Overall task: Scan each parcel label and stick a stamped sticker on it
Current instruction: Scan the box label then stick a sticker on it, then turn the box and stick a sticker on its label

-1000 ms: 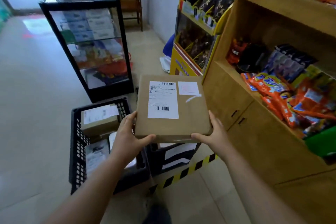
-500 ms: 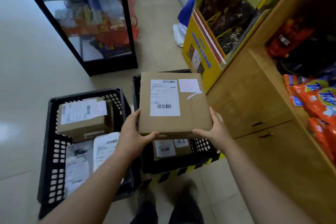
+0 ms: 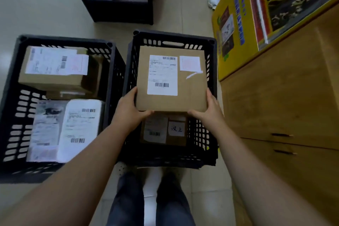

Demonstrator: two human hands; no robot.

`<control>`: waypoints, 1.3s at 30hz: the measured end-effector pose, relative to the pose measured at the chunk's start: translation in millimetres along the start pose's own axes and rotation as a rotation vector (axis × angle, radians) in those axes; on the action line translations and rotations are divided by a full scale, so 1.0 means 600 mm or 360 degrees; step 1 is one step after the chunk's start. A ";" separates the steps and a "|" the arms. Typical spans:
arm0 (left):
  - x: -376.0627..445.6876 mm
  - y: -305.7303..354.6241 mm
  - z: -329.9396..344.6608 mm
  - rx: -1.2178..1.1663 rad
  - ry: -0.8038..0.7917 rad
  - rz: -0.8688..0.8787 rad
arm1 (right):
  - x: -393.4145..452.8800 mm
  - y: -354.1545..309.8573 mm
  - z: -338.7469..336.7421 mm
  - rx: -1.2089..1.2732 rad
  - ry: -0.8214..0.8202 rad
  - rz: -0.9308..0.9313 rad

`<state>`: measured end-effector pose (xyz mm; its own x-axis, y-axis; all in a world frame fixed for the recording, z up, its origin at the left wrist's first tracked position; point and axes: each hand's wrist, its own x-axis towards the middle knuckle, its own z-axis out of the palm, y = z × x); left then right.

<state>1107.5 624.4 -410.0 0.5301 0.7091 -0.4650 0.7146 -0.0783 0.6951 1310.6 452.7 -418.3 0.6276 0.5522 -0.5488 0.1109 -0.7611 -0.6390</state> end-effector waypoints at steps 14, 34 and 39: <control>0.057 -0.036 0.053 0.0420 0.0121 0.0041 | 0.062 0.039 0.061 -0.0061 0.0100 0.0050; 0.036 0.033 -0.016 0.0642 0.0115 0.0444 | 0.024 -0.038 0.007 -0.0248 0.0202 -0.0216; -0.089 0.165 -0.112 0.0867 0.0049 0.0970 | -0.138 -0.138 -0.084 -0.0319 0.0292 -0.0517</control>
<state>1119.0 626.0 -279.4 0.8902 0.4502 -0.0705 0.4306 -0.7804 0.4535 1288.3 452.9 -293.2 0.6599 0.7186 -0.2194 0.4621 -0.6185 -0.6356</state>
